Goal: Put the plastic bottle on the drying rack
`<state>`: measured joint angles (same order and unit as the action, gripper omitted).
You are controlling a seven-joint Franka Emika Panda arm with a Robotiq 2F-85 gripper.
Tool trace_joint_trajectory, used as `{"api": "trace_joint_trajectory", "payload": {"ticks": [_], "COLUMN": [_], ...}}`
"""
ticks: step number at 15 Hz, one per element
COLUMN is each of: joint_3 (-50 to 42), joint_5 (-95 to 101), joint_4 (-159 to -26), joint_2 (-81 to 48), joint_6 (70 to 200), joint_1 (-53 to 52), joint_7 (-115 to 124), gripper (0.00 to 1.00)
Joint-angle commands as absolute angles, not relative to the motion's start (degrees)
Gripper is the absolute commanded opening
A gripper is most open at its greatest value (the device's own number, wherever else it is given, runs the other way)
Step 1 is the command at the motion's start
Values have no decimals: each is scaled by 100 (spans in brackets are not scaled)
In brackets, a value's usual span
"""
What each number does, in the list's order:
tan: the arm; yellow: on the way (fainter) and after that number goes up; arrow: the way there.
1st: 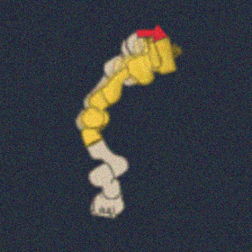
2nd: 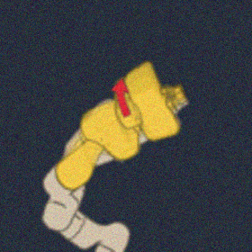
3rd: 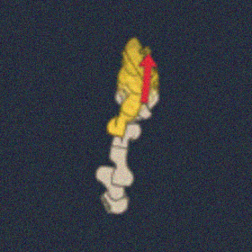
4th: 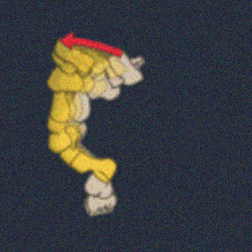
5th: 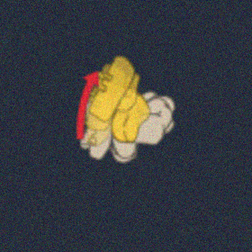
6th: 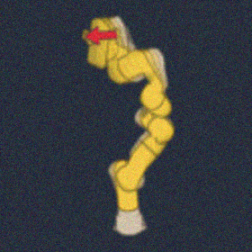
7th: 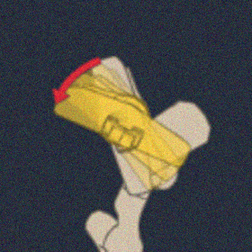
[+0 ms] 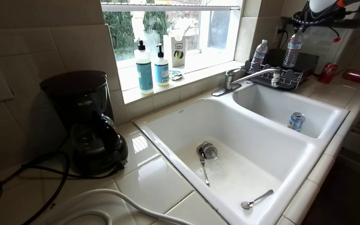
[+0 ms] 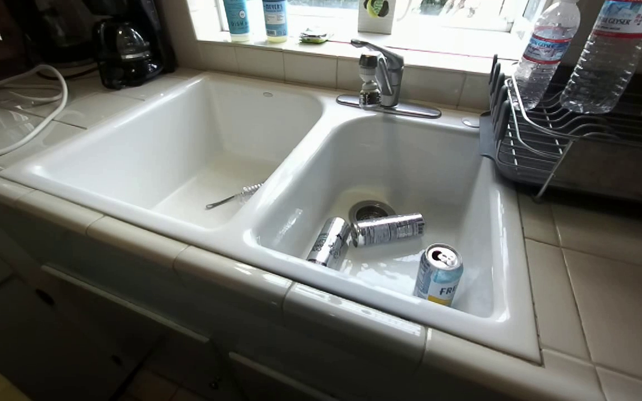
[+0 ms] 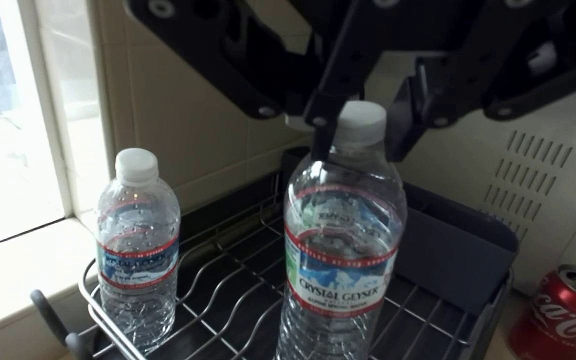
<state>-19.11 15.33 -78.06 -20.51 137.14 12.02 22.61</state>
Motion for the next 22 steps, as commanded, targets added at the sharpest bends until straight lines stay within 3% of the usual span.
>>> {"api": "trace_joint_trajectory", "payload": {"ticks": [1, 22], "joint_3": [-1823, -1586], "joint_5": [1393, 1166], "joint_4": [-7206, -6448], "joint_2": [-2545, -3439], "joint_6": [13585, 13636], "joint_1": [1211, 1261], "joint_7": [2239, 2551], "gripper": [8, 8]}}
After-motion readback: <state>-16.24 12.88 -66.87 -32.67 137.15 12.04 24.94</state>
